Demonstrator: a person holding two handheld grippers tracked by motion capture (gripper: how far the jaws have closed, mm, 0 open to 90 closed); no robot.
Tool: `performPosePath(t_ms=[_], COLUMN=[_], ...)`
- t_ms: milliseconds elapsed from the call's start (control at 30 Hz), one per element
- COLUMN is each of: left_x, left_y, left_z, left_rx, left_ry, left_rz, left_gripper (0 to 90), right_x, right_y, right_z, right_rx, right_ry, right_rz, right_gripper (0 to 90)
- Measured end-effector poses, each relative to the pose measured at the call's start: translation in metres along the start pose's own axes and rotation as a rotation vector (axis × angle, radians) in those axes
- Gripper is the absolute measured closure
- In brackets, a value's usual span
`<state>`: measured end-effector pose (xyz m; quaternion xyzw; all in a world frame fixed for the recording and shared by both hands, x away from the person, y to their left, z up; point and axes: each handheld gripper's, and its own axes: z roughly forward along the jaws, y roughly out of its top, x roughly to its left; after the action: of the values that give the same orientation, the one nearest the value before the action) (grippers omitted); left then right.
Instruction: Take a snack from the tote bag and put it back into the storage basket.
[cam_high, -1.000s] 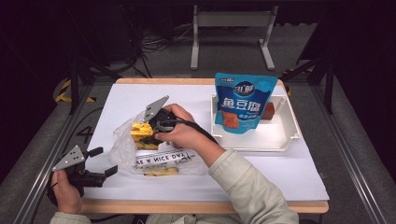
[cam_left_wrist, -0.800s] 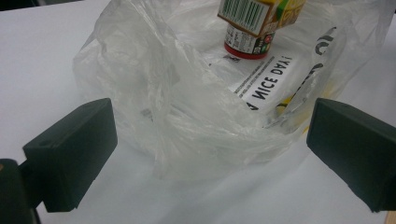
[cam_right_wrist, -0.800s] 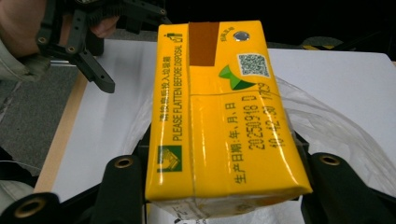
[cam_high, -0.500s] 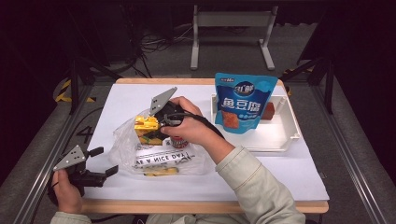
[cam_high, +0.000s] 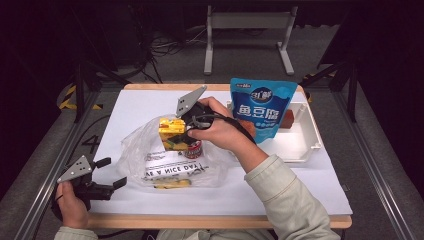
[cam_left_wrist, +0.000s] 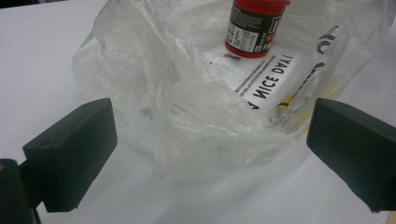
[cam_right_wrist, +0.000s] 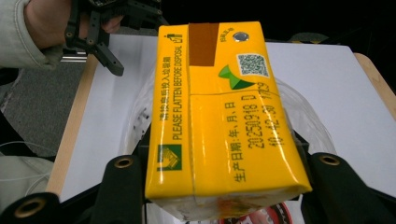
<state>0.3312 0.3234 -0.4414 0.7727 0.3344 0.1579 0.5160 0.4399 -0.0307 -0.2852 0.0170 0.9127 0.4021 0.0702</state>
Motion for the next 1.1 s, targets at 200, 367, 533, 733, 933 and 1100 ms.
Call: performPosePath(t_ms=[200, 367, 533, 733, 933, 1100], left_x=[0.000, 0.000, 0.000, 0.000, 0.000, -0.001], left_y=[0.000, 0.000, 0.000, 0.000, 0.000, 0.001], left_z=[0.000, 0.000, 0.001, 0.001, 0.002, 0.003], left_rx=[0.001, 0.002, 0.004, 0.008, 0.009, 0.010], left_ry=[0.001, 0.002, 0.000, 0.000, 0.000, -0.001], left_rz=[-0.001, -0.002, -0.001, 0.001, 0.002, 0.001], left_gripper=[2.3, 2.3, 2.3, 2.3, 2.3, 2.3], right_x=[-0.004, -0.008, -0.011, -0.014, -0.018, -0.020], right_y=[-0.009, -0.017, -0.024, -0.033, -0.044, -0.053], right_z=[-0.020, -0.038, -0.051, -0.069, -0.090, -0.102], right_rx=[0.003, 0.000, 0.002, -0.009, -0.009, -0.007], right_ry=[-0.027, -0.050, -0.069, -0.084, -0.119, -0.138], right_rz=[0.017, 0.032, 0.036, 0.057, 0.080, 0.099], right_gripper=[51.4, 51.4, 51.3, 51.4, 51.3, 51.3])
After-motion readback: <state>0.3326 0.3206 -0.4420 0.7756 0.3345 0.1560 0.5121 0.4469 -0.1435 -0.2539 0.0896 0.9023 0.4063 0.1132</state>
